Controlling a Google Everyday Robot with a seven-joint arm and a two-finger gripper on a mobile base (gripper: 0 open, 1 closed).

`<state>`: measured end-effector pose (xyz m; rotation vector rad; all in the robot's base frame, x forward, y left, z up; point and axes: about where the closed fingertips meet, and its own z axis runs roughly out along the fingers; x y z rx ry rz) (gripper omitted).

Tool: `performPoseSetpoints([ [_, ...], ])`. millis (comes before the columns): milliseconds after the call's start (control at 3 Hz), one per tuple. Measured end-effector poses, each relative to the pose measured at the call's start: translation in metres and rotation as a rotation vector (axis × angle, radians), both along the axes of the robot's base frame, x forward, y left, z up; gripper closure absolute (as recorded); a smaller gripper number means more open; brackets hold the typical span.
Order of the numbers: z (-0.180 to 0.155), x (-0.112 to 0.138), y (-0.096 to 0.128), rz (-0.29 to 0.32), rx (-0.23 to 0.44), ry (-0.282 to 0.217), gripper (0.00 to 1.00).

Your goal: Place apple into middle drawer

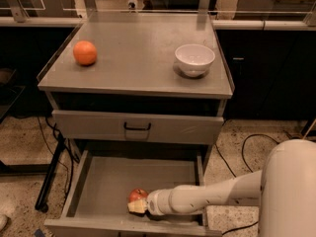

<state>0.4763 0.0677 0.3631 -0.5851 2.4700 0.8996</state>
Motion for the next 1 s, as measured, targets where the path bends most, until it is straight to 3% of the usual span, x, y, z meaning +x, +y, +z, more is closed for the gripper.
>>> performPoseSetpoints([
  [333, 0.0, 0.0, 0.0, 0.0, 0.0, 0.0, 0.53],
  [667, 0.0, 0.0, 0.0001, 0.0, 0.0, 0.0, 0.22],
  [1000, 0.0, 0.0, 0.0001, 0.0, 0.0, 0.0, 0.0],
])
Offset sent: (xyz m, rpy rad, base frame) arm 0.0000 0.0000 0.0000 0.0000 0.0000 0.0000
